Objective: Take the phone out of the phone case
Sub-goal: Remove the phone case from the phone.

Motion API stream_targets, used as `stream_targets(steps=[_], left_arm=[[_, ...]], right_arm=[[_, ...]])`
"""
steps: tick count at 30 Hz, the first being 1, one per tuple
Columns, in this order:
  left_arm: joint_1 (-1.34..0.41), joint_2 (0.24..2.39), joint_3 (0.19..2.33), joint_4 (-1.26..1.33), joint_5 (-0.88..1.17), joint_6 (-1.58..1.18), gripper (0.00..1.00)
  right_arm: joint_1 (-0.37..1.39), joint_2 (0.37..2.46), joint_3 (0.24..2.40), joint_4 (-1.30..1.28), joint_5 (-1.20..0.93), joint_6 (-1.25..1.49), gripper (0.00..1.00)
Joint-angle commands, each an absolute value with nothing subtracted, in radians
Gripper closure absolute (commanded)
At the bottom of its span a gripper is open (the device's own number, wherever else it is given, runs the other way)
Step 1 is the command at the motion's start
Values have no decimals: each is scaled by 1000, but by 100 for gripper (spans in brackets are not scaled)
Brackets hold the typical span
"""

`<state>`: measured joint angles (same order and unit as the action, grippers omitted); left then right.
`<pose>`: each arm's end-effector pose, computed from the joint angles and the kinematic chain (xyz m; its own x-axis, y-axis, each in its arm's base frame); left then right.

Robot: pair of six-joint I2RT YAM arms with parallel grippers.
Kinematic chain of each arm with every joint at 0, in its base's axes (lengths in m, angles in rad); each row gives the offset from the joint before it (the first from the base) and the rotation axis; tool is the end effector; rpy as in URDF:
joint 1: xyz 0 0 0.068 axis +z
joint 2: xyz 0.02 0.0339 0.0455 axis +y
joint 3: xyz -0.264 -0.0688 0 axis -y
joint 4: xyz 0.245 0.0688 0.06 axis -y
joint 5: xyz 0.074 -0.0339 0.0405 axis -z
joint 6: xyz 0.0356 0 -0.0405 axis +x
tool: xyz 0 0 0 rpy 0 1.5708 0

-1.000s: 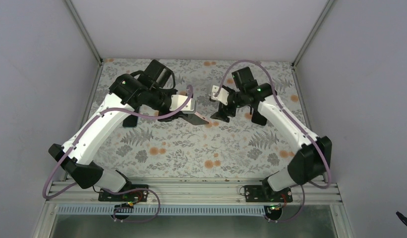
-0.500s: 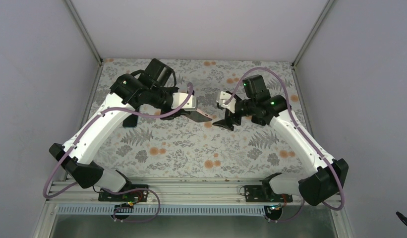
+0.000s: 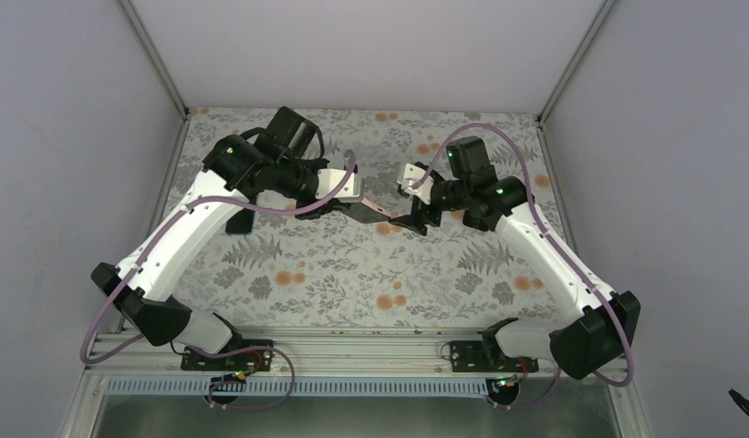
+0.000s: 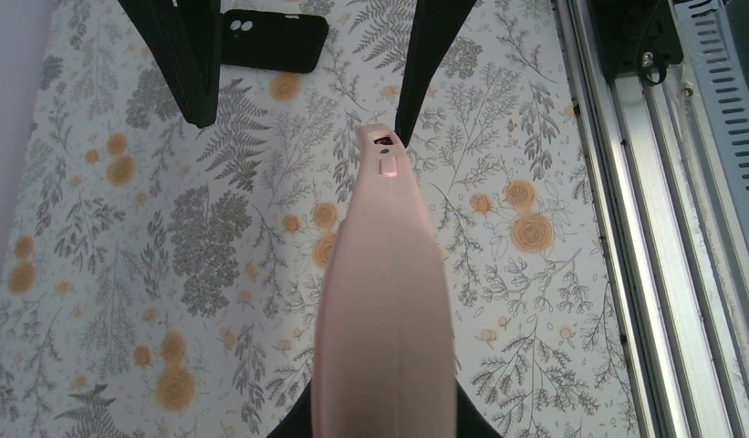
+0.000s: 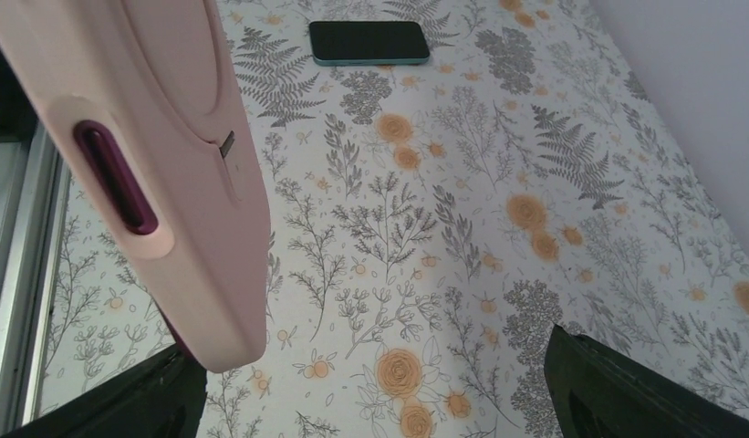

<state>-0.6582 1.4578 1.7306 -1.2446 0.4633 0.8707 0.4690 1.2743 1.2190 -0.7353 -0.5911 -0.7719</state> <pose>0.2036 -0.1776 0.4122 0.1500 0.7489 -0.6455 0.9807 -0.0297 0.1934 0.2262 0.1369 0.3387 0.0513 -0.6233 -0.7803 -0.9617 0.1797 -0.2068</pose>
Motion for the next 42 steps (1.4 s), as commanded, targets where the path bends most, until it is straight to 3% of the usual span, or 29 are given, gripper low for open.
stream_targets(steps=[1,42], left_arm=[[-658,1441,1746,-1200,507,866,98],[-646,1423,1745,-1178,493,866,98]], right_arm=[[451,1257,1218,-675,-565,-748,5],[409,1267,1226,-706,-641,-792,7]])
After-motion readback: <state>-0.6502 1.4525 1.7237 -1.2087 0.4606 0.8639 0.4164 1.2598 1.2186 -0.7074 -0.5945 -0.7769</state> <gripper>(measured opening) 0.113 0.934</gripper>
